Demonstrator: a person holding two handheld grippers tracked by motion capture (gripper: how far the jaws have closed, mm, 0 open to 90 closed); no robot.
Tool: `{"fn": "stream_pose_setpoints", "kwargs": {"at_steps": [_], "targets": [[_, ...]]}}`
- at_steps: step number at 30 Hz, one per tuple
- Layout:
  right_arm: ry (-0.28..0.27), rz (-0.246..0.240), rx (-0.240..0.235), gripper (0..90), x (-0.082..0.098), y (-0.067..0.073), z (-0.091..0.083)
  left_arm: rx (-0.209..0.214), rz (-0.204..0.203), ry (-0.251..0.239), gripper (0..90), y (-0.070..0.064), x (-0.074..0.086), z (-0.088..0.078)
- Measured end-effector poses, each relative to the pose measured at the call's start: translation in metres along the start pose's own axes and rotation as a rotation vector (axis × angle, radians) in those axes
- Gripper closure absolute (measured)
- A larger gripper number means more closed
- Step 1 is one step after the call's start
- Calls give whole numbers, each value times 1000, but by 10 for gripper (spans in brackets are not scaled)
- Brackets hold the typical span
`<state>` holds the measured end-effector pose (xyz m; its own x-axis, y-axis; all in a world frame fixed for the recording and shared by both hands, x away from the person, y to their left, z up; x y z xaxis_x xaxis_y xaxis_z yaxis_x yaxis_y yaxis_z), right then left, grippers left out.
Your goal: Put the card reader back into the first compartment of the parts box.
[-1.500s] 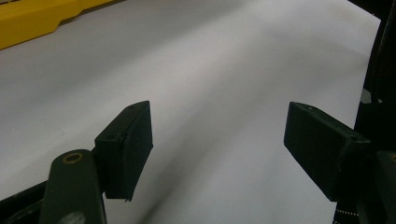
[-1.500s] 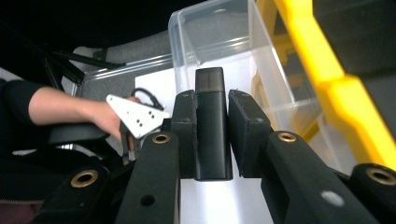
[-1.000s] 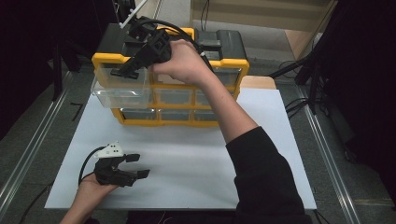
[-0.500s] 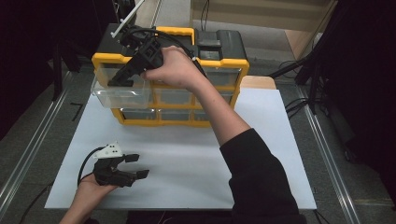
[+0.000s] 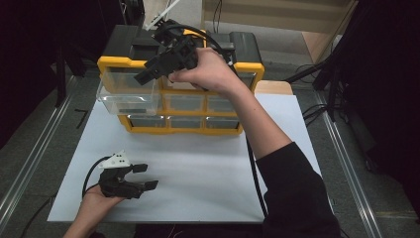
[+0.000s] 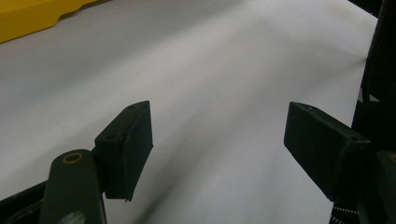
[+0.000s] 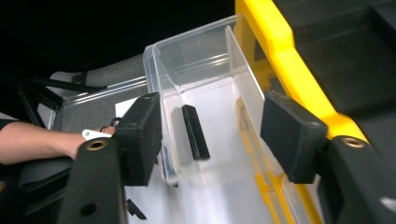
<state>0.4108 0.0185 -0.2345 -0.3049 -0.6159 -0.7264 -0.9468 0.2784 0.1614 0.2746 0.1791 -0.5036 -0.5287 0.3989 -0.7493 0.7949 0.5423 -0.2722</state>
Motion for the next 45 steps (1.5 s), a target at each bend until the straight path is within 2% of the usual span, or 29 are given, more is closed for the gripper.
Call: {"fn": "stream_pose_setpoints", "kwargs": {"at_steps": [3, 4, 5, 7, 10, 12, 19, 24, 31, 38, 42, 45], "targets": [[-5, 14, -5, 243, 9, 0, -9, -1, 1, -2, 251, 0, 0, 0], [-3, 23, -5, 241, 12, -1, -12, -2, 1, -1, 251, 0, 0, 0], [-7, 53, 8, 241, 18, -3, -17, -3, 1, -1, 250, 0, 0, 0], [-17, 58, 6, 241, 21, -4, -19, -5, 0, -2, 251, 0, 0, 0], [-4, 74, 18, 242, 33, -8, -23, -4, -1, 0, 250, 0, 0, 0], [7, 70, 20, 241, 40, -8, -23, -4, -3, -3, 250, 0, 0, 0], [-10, 59, 34, 241, 63, -8, -23, -4, -3, -5, 250, 1, 0, 0], [-16, 44, 61, 241, 82, -7, -20, -6, -6, -9, 251, 1, 0, 1], [-50, 55, 63, 234, 107, -5, -15, -7, -8, -8, 250, 1, 0, 1], [-47, 61, 62, 234, 133, -4, -3, -7, -10, -9, 251, 1, 0, 2], [-46, 66, 76, 234, 148, -4, 5, -5, -11, -9, 251, 1, 0, 2], [-22, 73, 91, 234, 160, -4, 11, -5, -7, -13, 251, 1, -1, 2]]}}
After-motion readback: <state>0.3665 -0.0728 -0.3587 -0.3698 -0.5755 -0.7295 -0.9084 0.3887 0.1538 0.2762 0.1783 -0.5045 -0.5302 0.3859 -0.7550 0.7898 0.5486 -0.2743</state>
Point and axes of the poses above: each handheld gripper's, and its own axes: z roughly forward along the jaws, x roughly out of its underside, y roughly to its left, the point moved 5 cm from there along z, roughly forward along the jaws, and after that the axes turned 1 degree about -z, right-handed, at the moved point
